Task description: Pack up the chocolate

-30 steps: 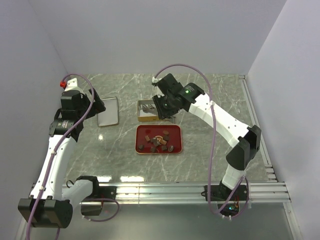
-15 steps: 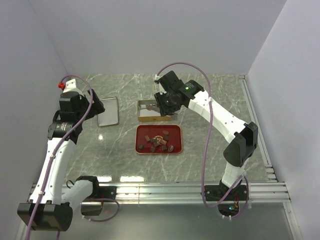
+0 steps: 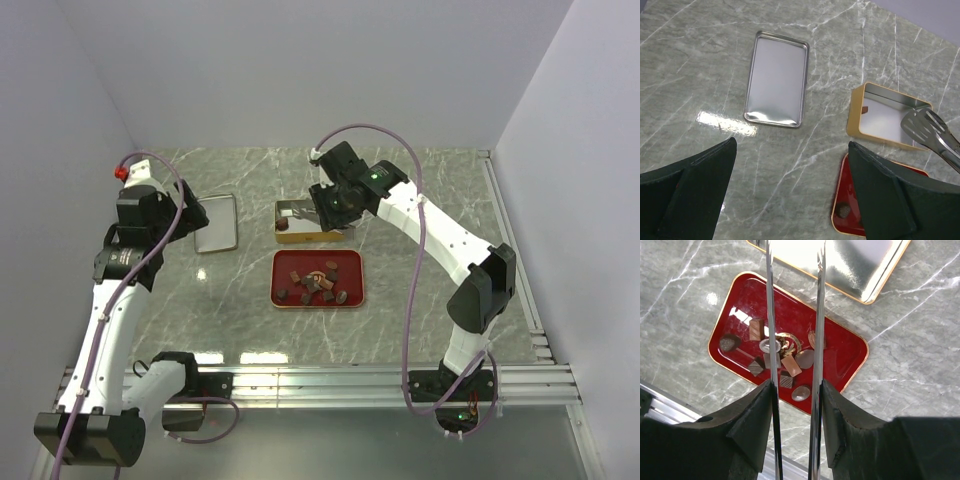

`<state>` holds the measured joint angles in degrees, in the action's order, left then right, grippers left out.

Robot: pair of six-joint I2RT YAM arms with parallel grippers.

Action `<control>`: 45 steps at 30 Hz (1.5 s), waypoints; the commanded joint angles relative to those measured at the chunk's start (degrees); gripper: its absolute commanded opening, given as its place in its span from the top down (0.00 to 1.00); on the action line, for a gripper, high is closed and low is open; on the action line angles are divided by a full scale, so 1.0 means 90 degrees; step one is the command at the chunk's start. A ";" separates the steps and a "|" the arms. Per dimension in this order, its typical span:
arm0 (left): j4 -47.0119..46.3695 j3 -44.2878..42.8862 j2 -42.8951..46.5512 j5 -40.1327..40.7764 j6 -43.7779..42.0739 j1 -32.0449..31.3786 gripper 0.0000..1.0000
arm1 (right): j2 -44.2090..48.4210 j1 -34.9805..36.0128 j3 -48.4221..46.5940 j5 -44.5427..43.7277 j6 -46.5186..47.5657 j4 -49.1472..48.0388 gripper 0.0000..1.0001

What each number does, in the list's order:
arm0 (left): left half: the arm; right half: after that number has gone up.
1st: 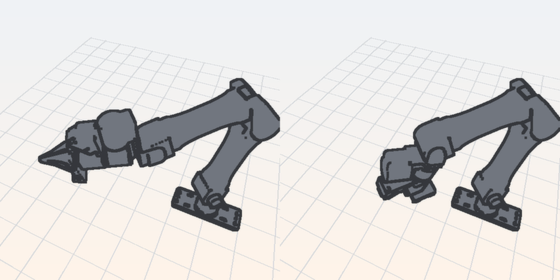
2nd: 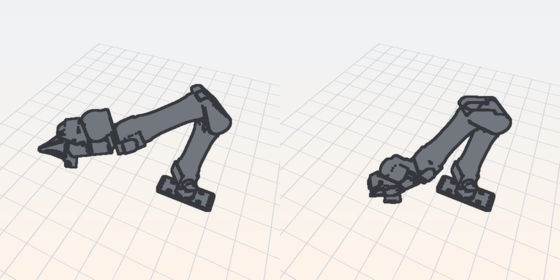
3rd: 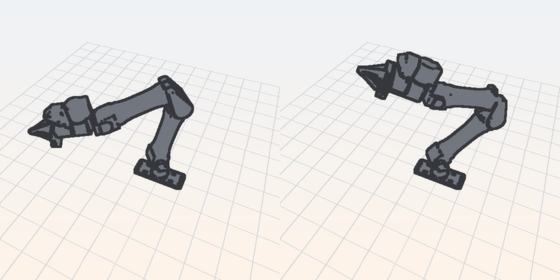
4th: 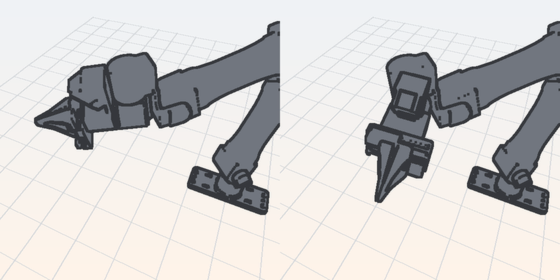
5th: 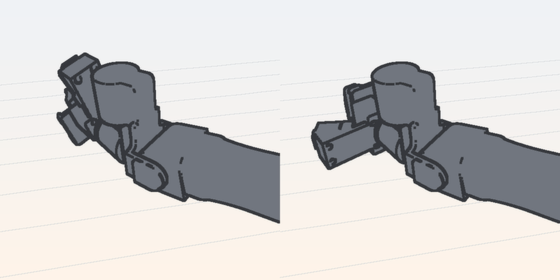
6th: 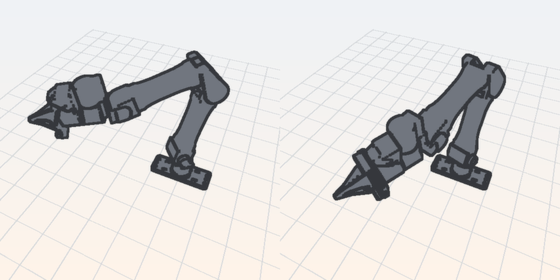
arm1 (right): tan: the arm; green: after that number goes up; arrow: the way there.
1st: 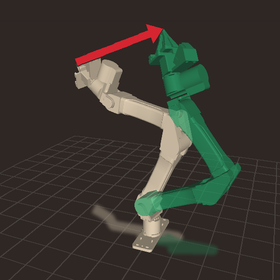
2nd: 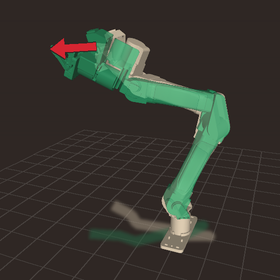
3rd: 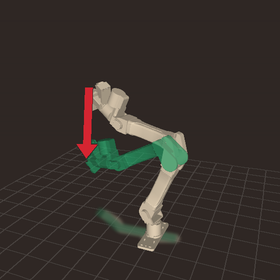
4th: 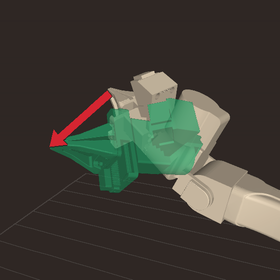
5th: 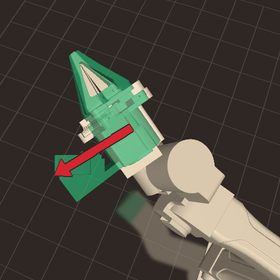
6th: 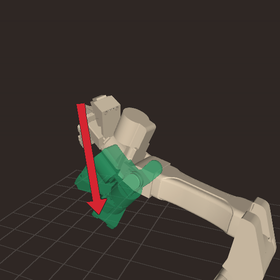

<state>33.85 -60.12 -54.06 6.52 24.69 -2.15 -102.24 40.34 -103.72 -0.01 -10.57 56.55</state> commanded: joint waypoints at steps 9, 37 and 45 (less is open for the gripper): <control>0.0048 0.0029 0.0236 0.0174 0.0040 0.0034 0.01 | 0.1075 0.0098 0.0772 0.0265 -0.0105 0.0005 0.54; 0.0253 0.0273 0.0216 0.0193 0.0148 0.0034 0.01 | 0.1497 0.1778 0.2033 -0.0115 -0.0789 0.0064 0.55; 0.0185 0.0264 0.0148 0.0135 0.0099 0.0034 0.01 | 0.1204 0.1778 0.1906 -0.0468 -0.0721 0.0025 0.54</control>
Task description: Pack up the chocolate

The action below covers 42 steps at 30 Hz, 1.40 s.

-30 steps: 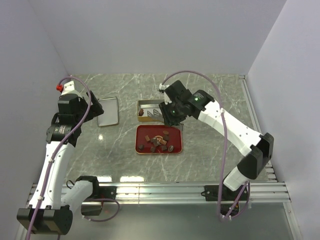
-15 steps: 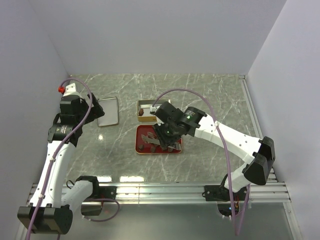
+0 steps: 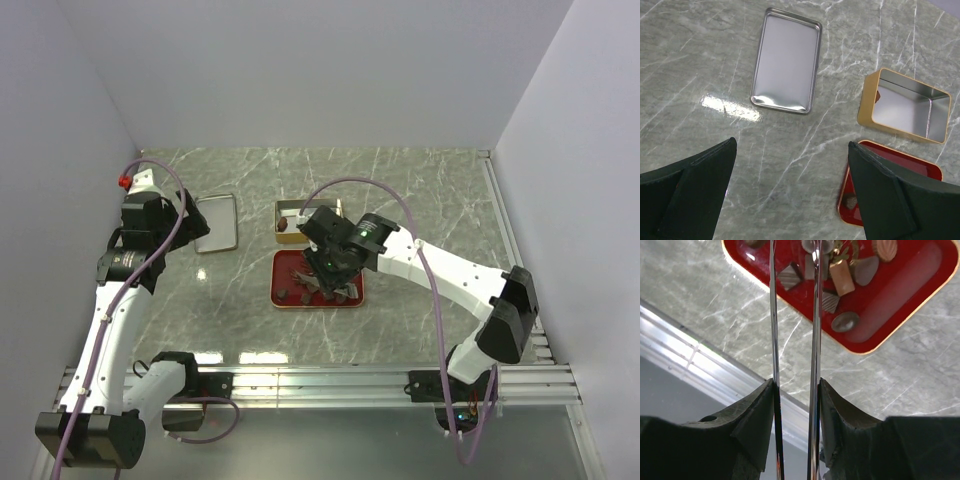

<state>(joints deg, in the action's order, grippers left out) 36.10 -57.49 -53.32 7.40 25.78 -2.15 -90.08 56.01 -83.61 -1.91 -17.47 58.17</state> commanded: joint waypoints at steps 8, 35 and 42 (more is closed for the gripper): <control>-0.0153 -0.0057 -0.0052 0.0028 -0.0110 0.0044 0.00 | -0.0381 0.0037 -0.0426 -0.0139 0.0193 -0.0204 0.54; -0.0192 0.0060 -0.0023 0.0135 -0.0179 0.0044 0.01 | -0.0899 0.0056 -0.0475 -0.0002 0.0496 -0.0243 0.61; -0.0222 0.0011 -0.0062 0.0154 -0.0218 0.0054 0.01 | -0.1016 0.0046 -0.1070 -0.0051 0.0574 0.0059 0.68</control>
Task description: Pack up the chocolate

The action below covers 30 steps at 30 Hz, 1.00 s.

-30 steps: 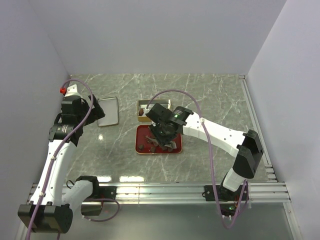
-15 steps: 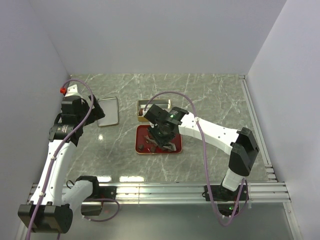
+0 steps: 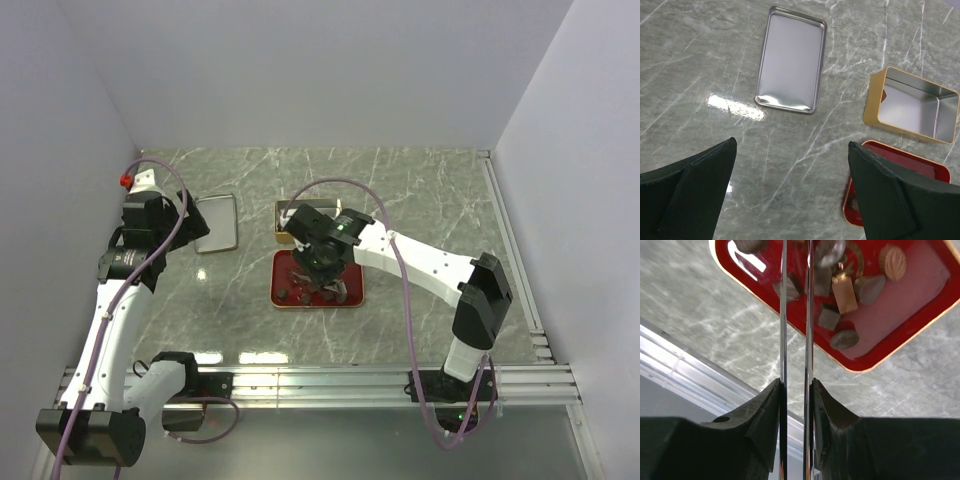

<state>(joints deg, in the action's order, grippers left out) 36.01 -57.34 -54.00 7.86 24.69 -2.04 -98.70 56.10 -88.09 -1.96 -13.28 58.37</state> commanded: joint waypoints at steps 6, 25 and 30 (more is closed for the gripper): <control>-0.0348 -0.0074 -0.0094 0.0074 -0.0067 0.0071 0.01 | -0.0362 0.0007 -0.1850 -0.0173 0.0108 0.0545 0.69; -0.0329 -0.0211 -0.0143 0.0143 -0.0136 0.0120 0.01 | -0.1114 -0.1535 -0.3366 -0.0495 0.0557 0.0595 0.69; -0.0319 -0.0230 -0.0133 0.0152 -0.0116 0.0129 0.01 | -0.1075 -0.1672 -0.3201 -0.0496 0.0597 0.0546 0.68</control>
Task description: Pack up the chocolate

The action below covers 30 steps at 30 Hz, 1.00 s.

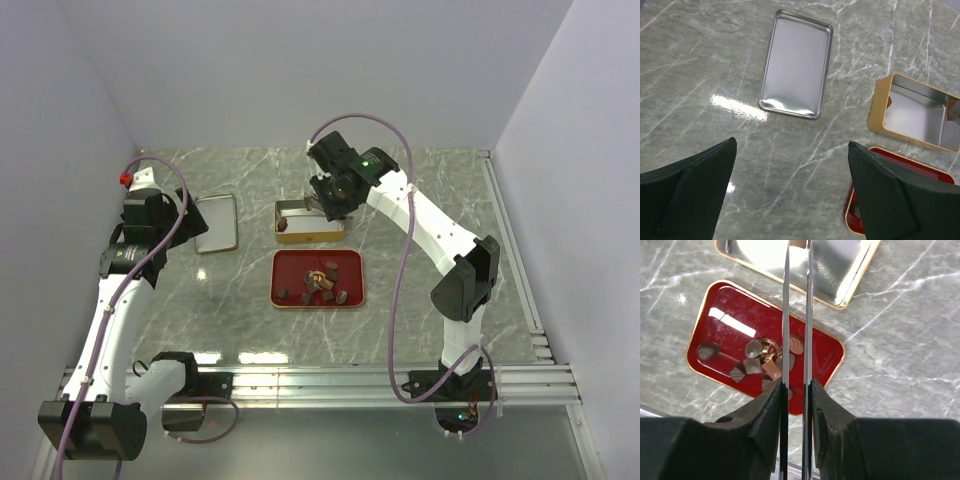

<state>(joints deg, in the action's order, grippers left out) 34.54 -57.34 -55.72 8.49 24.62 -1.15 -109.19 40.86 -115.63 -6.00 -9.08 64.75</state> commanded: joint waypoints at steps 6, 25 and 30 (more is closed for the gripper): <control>-0.0147 -0.0240 0.0068 0.0062 -0.0099 0.0040 0.01 | 0.0276 0.0020 0.0250 -0.0046 0.0013 -0.0300 0.61; -0.0020 -0.0142 0.0215 0.0033 -0.0070 0.0040 0.01 | 0.0979 0.0098 0.0777 0.0159 -0.0065 -0.0212 0.54; -0.0020 -0.0123 0.0215 -0.0016 -0.0031 0.0040 0.01 | 0.1671 0.0235 0.1665 0.0139 -0.0299 -0.0154 0.54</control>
<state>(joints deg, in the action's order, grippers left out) 34.98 -57.34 -54.85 8.45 24.60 -1.08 -99.81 41.98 -103.68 -4.91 -9.98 63.09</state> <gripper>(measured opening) 0.995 0.464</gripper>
